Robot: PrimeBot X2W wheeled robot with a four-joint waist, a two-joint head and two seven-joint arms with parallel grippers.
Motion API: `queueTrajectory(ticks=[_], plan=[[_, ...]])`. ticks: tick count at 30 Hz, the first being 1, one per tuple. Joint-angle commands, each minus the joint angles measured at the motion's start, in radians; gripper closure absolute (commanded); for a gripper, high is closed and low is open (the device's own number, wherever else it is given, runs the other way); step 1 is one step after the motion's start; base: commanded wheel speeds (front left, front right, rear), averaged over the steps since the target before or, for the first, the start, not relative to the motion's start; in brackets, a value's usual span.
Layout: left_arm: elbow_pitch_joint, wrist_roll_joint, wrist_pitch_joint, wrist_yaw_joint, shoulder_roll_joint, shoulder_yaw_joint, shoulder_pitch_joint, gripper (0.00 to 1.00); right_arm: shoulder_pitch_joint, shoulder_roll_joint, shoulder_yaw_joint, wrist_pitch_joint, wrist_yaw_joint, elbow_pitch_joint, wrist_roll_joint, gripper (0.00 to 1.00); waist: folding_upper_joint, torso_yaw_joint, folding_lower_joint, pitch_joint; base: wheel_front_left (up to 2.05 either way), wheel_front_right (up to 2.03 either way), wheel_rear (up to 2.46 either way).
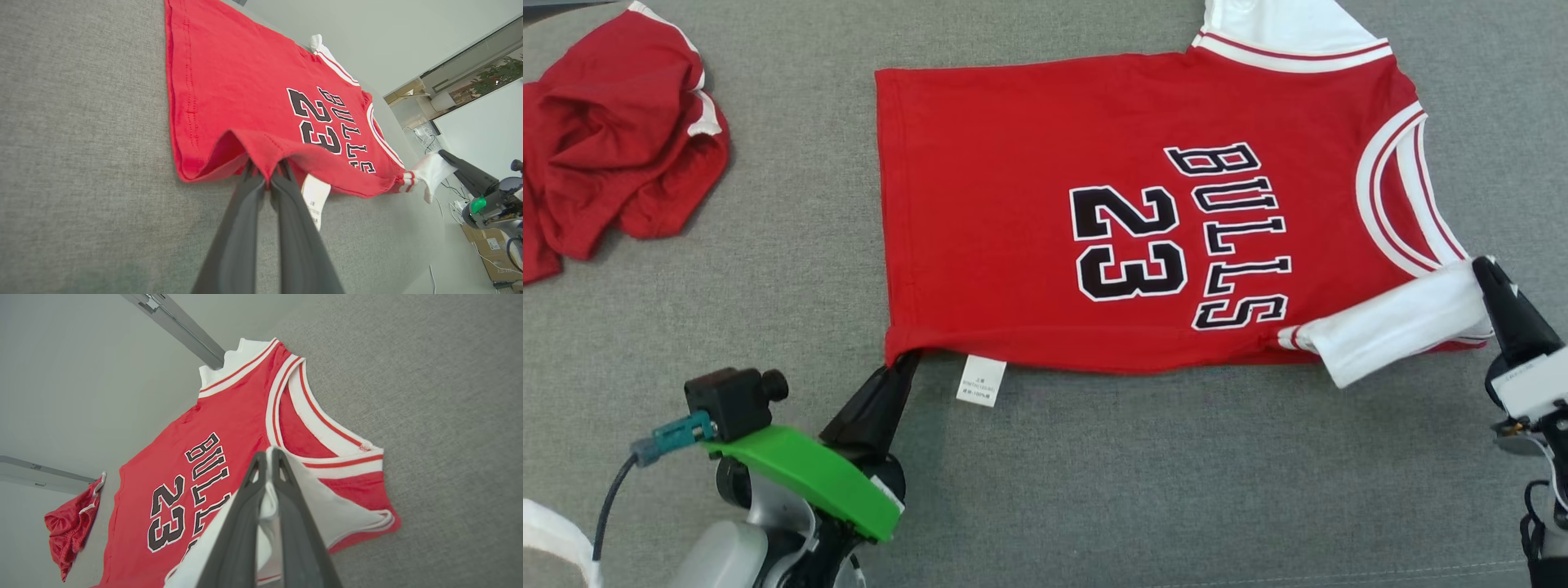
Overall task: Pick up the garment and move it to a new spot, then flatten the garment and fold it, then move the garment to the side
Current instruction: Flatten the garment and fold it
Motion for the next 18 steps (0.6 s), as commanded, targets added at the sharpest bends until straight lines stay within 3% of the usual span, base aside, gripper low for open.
queueTrajectory(ticks=[1, 8, 12, 13, 14, 15, 18], plan=[[0.014, -0.011, 0.017, 0.005, -0.006, 0.004, -0.038, 1.00, -0.044, -0.003, -0.005, 0.020, 0.000, 0.023, -0.032, 1.00, -0.0001, 0.003, 0.0001, 0.003, 0.00, 0.00, 0.00], [0.120, -0.018, 0.080, 0.028, -0.012, 0.013, -0.179, 1.00, -0.247, -0.003, -0.044, 0.076, 0.000, 0.150, -0.150, 1.00, -0.0001, 0.014, 0.0001, 0.039, 0.00, 0.00, 0.00], [0.167, -0.025, 0.108, 0.014, -0.020, 0.004, -0.232, 1.00, -0.328, -0.003, -0.023, 0.107, 0.000, 0.209, -0.194, 1.00, -0.0001, 0.011, 0.0001, 0.063, 0.00, 0.00, 0.00], [0.176, -0.024, 0.110, 0.009, -0.024, 0.002, -0.242, 0.69, -0.341, -0.003, -0.020, 0.106, 0.000, 0.219, -0.199, 0.60, -0.0001, 0.011, 0.0001, 0.066, 0.00, 0.00, 0.00], [0.189, -0.030, 0.110, 0.006, -0.032, 0.002, -0.250, 0.26, -0.354, -0.003, -0.020, 0.100, 0.000, 0.229, -0.215, 0.00, -0.0001, 0.011, 0.0001, 0.068, 0.00, 0.00, 0.00], [0.199, -0.027, 0.109, 0.008, -0.032, 0.002, -0.256, 0.00, -0.360, -0.004, -0.014, 0.096, 0.000, 0.230, -0.225, 0.00, -0.0001, 0.012, 0.0001, 0.070, 0.00, 0.00, 0.00], [0.210, -0.018, 0.094, 0.002, -0.024, 0.009, -0.265, 0.00, -0.370, -0.004, -0.009, 0.054, 0.000, 0.205, -0.223, 0.00, -0.0001, 0.007, 0.0001, 0.069, 0.00, 0.00, 0.00]])
